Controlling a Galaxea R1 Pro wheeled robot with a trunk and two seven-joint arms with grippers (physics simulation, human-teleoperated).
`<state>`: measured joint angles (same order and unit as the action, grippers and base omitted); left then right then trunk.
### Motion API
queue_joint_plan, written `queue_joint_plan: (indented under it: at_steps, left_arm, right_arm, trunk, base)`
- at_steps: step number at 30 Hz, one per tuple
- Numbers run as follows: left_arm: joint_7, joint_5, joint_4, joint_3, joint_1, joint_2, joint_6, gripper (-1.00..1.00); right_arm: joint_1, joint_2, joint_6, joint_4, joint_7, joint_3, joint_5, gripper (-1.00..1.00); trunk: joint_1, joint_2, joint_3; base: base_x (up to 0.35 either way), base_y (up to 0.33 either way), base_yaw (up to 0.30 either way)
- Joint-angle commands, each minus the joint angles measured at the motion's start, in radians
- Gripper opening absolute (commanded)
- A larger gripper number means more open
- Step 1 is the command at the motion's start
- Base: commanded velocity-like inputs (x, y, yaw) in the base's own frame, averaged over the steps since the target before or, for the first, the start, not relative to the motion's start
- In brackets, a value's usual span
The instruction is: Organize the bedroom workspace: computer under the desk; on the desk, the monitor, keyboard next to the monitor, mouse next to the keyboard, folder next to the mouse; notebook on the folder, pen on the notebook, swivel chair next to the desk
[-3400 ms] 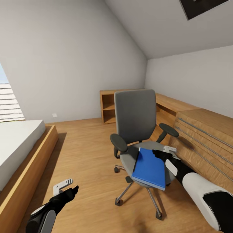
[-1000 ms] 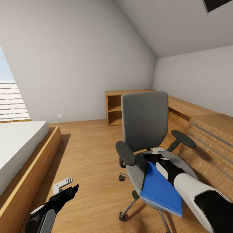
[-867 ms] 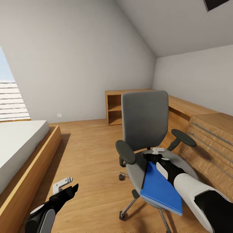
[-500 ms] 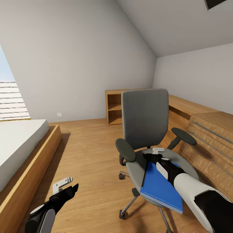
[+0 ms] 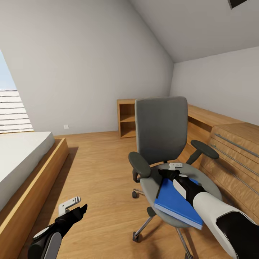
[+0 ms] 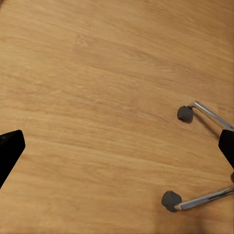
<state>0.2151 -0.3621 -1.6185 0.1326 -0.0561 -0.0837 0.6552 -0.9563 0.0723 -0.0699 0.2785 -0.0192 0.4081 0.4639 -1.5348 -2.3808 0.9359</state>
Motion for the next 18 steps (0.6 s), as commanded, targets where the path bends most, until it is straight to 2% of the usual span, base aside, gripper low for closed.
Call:
queue_joint_plan:
  at_steps: [1,18]
  left_arm:
    - [0.007,-0.011,-0.001,0.001,-0.001,-0.001,0.004,1.0]
    - [0.005,-0.009,0.006,0.004,-0.001,0.004,0.006,1.0]
  right_arm:
    - [0.001,0.001,-0.005,-0.018,-0.001,0.006,0.015,1.0]
    - [0.001,0.001,-0.005,-0.018,-0.001,0.006,0.015,1.0]
  trunk:
    - [0.0,0.0,0.001]
    - [0.0,0.0,0.001]
  base:
    - [0.0,0.0,0.0]
    - [-0.017,0.0,0.0]
